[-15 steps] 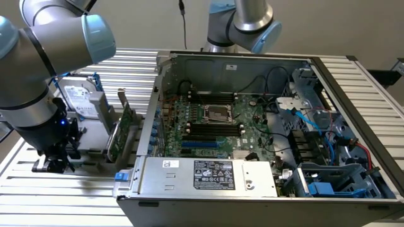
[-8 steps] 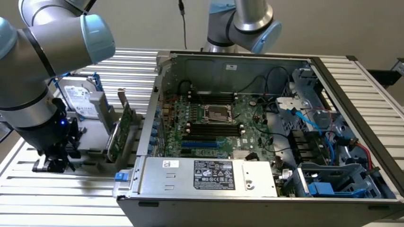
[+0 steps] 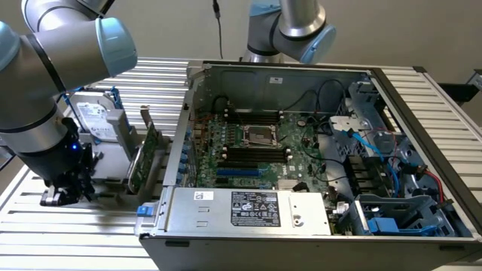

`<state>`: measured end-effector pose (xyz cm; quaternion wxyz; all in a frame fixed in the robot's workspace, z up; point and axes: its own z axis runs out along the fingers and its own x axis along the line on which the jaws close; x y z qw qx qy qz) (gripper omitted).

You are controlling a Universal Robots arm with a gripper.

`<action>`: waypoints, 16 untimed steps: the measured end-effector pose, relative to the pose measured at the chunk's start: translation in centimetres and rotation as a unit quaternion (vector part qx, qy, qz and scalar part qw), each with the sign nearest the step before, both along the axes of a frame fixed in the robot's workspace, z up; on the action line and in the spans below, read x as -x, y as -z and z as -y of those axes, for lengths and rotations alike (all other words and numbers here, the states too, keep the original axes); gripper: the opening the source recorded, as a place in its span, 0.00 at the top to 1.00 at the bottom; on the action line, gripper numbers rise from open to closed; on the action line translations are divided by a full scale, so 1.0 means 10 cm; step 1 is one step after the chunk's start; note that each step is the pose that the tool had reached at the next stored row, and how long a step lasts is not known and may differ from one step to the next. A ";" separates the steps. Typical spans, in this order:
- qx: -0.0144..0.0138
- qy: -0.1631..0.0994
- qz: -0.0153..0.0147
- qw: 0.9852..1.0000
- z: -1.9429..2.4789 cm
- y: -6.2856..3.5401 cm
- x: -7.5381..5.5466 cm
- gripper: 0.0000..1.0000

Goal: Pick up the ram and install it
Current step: 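Pick up the ram and move it above insertion slot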

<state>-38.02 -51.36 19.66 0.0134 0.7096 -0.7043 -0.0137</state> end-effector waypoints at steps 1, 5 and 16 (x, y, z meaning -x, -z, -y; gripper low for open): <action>0.000 0.000 0.000 1.000 0.000 0.001 0.00 0.73; 0.000 0.000 0.000 1.000 0.000 0.001 0.00 0.76; 0.000 0.000 0.000 1.000 0.000 0.001 0.00 0.87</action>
